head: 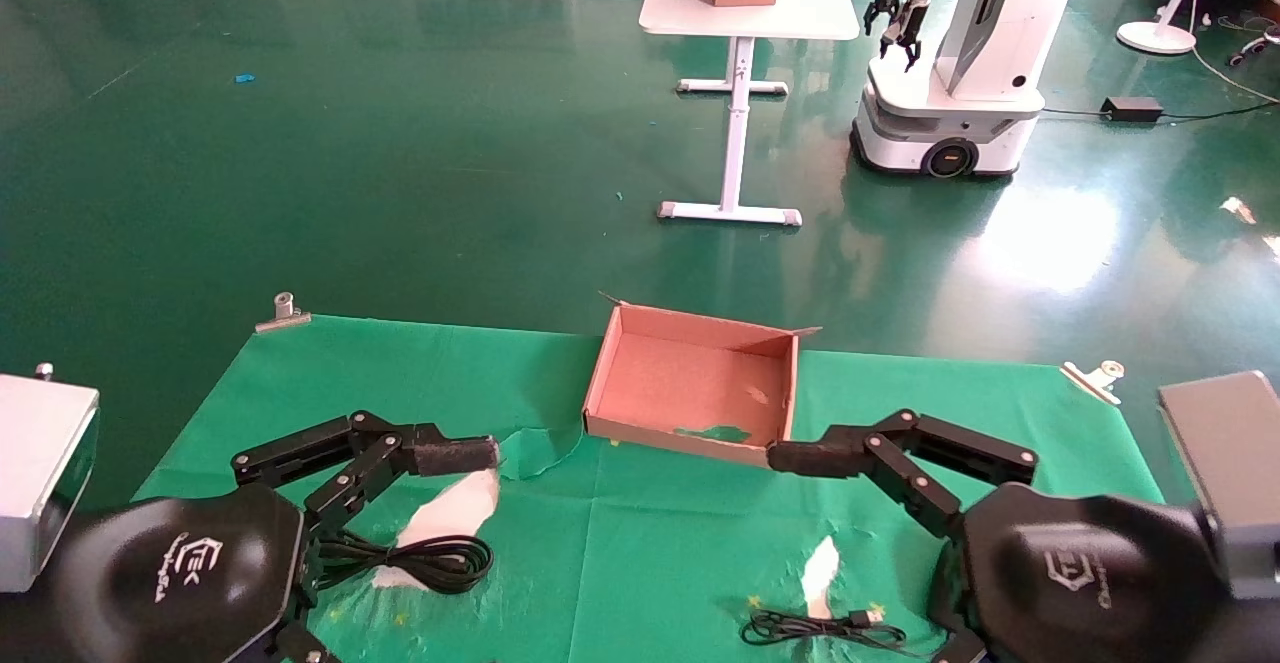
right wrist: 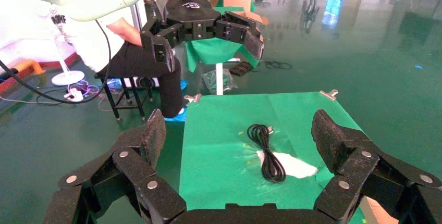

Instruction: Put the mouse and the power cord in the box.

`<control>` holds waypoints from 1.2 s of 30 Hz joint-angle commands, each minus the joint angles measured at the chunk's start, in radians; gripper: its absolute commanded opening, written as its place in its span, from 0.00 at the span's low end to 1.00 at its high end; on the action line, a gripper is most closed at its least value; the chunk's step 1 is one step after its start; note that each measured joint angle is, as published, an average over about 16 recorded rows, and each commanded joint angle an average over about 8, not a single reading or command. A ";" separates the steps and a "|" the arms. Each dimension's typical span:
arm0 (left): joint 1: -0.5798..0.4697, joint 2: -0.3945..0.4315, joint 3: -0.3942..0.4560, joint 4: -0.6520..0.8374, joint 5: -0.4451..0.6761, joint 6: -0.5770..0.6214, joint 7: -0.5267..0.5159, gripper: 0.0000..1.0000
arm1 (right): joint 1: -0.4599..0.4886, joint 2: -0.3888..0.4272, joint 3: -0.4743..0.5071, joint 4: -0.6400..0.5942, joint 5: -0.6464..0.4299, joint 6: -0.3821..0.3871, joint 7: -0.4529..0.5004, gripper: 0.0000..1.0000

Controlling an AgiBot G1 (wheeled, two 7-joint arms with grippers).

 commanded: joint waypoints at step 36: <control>0.000 0.000 0.000 0.000 0.000 0.000 0.000 1.00 | 0.000 0.000 0.000 0.000 0.000 0.000 0.000 1.00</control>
